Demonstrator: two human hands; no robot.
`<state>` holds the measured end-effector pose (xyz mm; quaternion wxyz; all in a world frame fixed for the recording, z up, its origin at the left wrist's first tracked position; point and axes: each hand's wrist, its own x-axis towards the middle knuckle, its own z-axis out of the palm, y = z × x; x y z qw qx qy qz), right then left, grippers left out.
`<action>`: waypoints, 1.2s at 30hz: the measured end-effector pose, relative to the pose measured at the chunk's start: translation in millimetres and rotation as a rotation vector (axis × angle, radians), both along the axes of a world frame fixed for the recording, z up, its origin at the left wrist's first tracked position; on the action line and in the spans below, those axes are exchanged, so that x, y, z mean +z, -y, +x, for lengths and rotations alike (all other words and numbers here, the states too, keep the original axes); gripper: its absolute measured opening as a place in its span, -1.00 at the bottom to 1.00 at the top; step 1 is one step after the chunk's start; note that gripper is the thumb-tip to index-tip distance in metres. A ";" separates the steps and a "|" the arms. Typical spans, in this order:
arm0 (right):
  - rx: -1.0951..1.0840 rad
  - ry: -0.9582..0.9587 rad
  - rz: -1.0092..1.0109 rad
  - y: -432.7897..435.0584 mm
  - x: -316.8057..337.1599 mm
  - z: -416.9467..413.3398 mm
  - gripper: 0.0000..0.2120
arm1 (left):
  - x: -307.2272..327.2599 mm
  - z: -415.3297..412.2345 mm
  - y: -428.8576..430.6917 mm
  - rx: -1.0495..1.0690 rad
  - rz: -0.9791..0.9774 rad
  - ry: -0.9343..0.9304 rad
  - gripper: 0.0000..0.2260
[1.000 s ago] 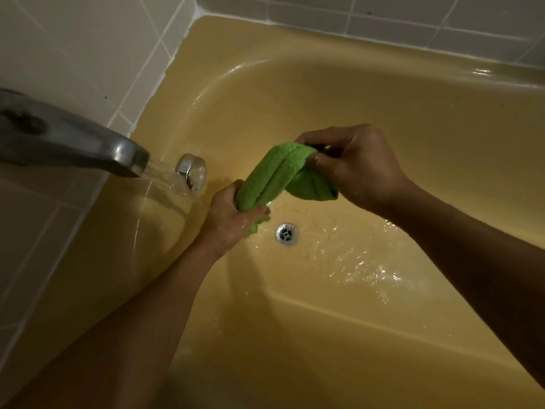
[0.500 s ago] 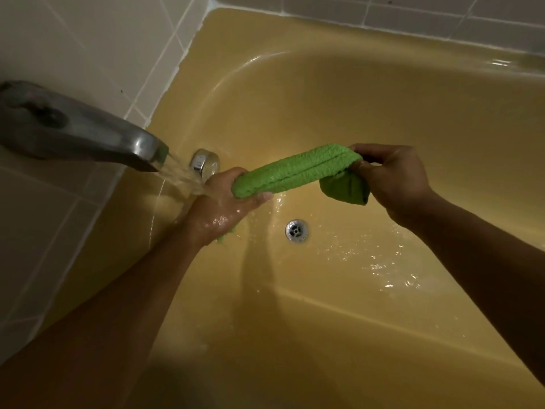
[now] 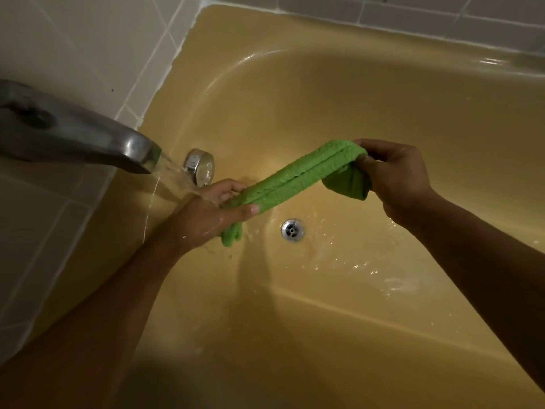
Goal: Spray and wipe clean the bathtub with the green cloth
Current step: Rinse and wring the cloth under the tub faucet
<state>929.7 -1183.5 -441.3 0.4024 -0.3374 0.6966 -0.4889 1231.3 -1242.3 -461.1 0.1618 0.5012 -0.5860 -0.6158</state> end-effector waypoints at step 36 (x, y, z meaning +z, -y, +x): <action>0.508 0.380 0.080 -1.0 14.4 110.0 -0.62 | 29.4 -34.0 -25.7 0.765 0.319 -0.365 -0.61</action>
